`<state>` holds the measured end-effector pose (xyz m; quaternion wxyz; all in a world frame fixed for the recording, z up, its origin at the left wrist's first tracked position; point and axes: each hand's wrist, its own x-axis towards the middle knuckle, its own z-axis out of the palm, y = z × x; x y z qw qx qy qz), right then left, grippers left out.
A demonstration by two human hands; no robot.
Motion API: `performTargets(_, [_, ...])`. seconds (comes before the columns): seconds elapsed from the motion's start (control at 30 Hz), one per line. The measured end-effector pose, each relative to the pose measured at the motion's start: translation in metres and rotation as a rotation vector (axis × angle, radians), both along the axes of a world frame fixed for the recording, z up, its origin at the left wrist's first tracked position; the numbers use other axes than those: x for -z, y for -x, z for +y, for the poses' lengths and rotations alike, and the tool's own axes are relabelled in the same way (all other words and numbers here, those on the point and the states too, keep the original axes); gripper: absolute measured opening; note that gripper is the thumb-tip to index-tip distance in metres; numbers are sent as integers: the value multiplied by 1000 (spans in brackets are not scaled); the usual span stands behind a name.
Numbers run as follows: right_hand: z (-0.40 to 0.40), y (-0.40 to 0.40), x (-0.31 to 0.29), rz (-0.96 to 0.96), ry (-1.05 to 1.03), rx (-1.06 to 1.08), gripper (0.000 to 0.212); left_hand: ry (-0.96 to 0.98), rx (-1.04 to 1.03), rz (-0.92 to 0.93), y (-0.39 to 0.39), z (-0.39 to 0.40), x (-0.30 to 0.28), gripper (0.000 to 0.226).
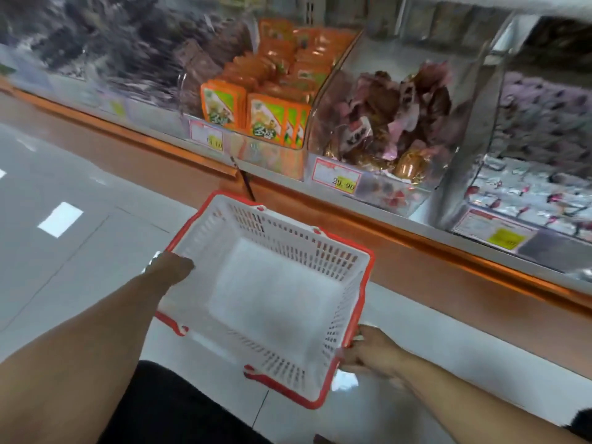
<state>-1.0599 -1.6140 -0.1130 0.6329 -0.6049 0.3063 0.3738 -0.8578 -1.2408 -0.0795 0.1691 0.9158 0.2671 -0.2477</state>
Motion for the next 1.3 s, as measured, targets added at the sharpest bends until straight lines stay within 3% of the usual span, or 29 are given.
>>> performTargets(0.17, [11,-8,-25,-72,36,21,37,66,288,77,22,-75,-36,63])
performTargets(0.3, [-27,-14,-68,-200,224,-94,42,249,556,67,48,-155,-84,54])
performTargets(0.4, [-66,-21,-109,-439,380,-156,21,308,695,2,63,-207,-133,46])
performTargets(0.5, [-98,-25,-148,-696,602,-139,22,353,777,-67,77,-253,-185,43])
performTargets(0.67, [-138,-33,-198,-934,800,9,17,370,875,-91,78,-309,-260,47])
performTargets(0.77, [-152,-35,-218,-1023,912,69,11,380,940,-196,78,-332,-282,51])
performTargets(0.83, [-157,-40,-223,-1039,987,50,8,434,932,-293,80,-344,-279,44])
performTargets(0.97, [-161,-53,-223,-975,1091,-126,31,480,883,-353,79,-349,-245,33])
performTargets(1.07, [-161,-61,-218,-907,1112,-200,35,503,832,-254,79,-340,-206,11])
performTargets(1.3, [-152,-80,-212,-854,1182,-172,19,449,917,-6,93,-327,-124,25])
